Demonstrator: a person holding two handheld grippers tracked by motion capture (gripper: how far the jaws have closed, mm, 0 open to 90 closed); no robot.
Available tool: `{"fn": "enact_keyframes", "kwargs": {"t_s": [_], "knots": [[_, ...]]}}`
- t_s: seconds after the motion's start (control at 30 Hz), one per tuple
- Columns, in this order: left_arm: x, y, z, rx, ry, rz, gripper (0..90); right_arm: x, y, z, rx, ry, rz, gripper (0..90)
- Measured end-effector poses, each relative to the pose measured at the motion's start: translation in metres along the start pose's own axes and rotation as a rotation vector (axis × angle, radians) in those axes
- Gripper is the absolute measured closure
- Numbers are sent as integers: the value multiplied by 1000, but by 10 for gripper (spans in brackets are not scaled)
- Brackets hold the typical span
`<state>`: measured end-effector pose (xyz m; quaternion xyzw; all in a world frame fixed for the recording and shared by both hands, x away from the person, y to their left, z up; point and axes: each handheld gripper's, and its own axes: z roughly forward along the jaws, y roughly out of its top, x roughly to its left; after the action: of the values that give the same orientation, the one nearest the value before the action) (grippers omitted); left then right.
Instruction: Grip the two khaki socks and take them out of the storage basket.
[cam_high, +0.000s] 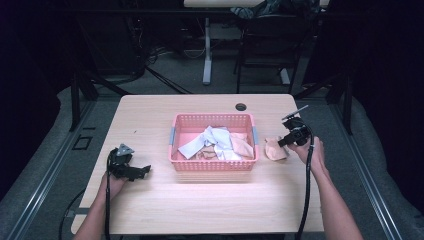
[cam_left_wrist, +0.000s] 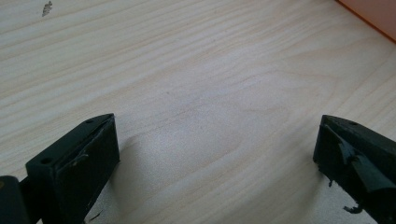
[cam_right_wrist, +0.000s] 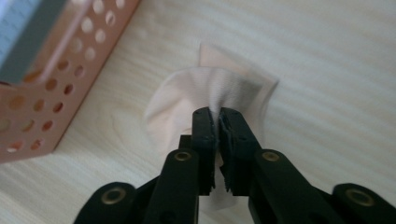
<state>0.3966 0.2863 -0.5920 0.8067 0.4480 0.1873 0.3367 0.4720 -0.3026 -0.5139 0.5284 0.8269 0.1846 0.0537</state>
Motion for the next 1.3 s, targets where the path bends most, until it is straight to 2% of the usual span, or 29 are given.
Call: {"fn": "enact_keyframes", "kwargs": {"t_s": [0.03,0.07,0.13,0.3,0.33,0.37,0.4,0.5,0.6,0.8,1.13,1.3], "knots": [[0,0,0,0,0,0,1,0,0,4,4,-3,16,711],[0,0,0,0,0,0,1,0,0,4,21,5,8,683],[0,0,0,0,0,0,1,0,1,2,13,6,7,601],[0,0,0,0,0,0,1,4,4,-16,-81,1,50,333],[0,0,0,0,0,0,1,4,4,-16,-81,1,50,333],[0,0,0,0,0,0,1,7,5,-23,-111,2,35,261],[0,0,0,0,0,0,1,9,6,-26,-112,9,28,222],[0,0,0,0,0,0,1,16,9,-34,-155,6,10,148],[0,0,0,0,1,-1,1,24,11,-42,-199,15,-13,111],[0,0,0,0,2,-2,1,37,16,-51,-214,16,-44,32],[0,0,0,0,0,-1,0,53,21,-56,-240,26,-87,9],[0,0,0,0,0,-1,0,60,24,-61,-241,7,-110,9]]}}
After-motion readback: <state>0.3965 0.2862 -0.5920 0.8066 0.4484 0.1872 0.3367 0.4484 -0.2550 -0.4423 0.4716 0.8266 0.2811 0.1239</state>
